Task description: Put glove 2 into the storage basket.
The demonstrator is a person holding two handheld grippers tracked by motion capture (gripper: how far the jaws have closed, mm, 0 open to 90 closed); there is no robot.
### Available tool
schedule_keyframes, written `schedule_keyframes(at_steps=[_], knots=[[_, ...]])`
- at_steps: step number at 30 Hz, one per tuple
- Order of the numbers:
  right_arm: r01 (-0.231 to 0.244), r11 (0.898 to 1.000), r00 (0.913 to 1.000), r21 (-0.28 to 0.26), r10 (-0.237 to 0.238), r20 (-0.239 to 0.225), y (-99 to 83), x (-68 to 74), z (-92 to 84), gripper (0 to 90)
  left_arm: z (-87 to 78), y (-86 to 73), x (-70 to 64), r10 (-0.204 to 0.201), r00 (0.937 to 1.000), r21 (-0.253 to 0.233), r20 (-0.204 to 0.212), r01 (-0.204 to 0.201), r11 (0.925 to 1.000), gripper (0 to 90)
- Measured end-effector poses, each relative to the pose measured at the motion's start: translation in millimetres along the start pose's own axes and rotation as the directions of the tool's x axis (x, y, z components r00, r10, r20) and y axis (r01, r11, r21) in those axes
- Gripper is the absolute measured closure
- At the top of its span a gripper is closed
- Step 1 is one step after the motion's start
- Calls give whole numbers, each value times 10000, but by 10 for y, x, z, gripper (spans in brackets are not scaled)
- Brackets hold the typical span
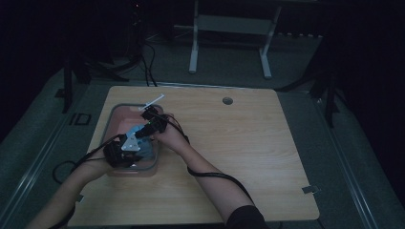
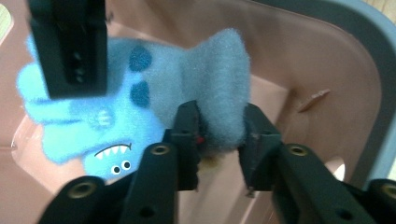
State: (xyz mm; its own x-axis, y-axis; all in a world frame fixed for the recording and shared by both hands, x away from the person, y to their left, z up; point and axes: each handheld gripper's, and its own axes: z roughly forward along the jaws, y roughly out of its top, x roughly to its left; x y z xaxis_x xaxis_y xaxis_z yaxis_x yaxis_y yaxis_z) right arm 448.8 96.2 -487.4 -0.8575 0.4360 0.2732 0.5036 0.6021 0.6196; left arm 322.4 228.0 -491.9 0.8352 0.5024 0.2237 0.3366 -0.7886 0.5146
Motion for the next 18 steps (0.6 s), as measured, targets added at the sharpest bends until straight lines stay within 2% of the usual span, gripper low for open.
schedule_keyframes(at_steps=[2, 4, 6, 9, 10, 13, 15, 16, 17, 18], knots=[[17, 9996, 10000, -279, -15, 66, -3, -15, -46, 389, 5, 3, 0, -24, 10000, 54, -17, 24, 10000, 675], [-68, 9986, 10000, -520, 65, -59, -8, -33, -114, 341, 6, 5, 4, -141, 9998, 96, -141, 143, 9999, 625], [-18, 9981, 9998, -623, 6, -189, -17, -43, -174, 292, 0, 1, 14, -354, 9991, 2, -242, 354, 9994, 510], [21, 9964, 9994, -848, -51, -345, -38, -54, -262, 264, -37, -13, 48, -924, 9941, -313, -560, 908, 9954, 368], [13, 9954, 9989, -955, -57, -467, -45, -57, -293, 235, -58, -16, 64, -1139, 9910, -387, -700, 1114, 9930, 316], [47, 9933, 9975, -1158, -128, -692, -67, -56, -386, 207, -132, -10, 107, -1790, 9813, -794, -712, 1733, 9817, 182], [76, 9919, 9976, -1271, -164, -679, -86, -45, -445, 205, -181, 13, 108, -1919, 9789, -1125, -694, 1835, 9766, 148], [76, 9919, 9976, -1271, -164, -679, -86, -45, -445, 205, -181, 13, 108, -1919, 9789, -1125, -694, 1835, 9766, 147], [175, 9922, 9969, -1237, -269, -746, -99, -41, -479, 195, -242, 68, 102, -2170, 9735, -1501, -719, 2045, 9673, 147], [264, 9901, 9957, -1376, -383, -842, -127, -26, -558, 200, -257, 86, 96, -2212, 9720, -1645, -789, 2061, 9646, 138]])
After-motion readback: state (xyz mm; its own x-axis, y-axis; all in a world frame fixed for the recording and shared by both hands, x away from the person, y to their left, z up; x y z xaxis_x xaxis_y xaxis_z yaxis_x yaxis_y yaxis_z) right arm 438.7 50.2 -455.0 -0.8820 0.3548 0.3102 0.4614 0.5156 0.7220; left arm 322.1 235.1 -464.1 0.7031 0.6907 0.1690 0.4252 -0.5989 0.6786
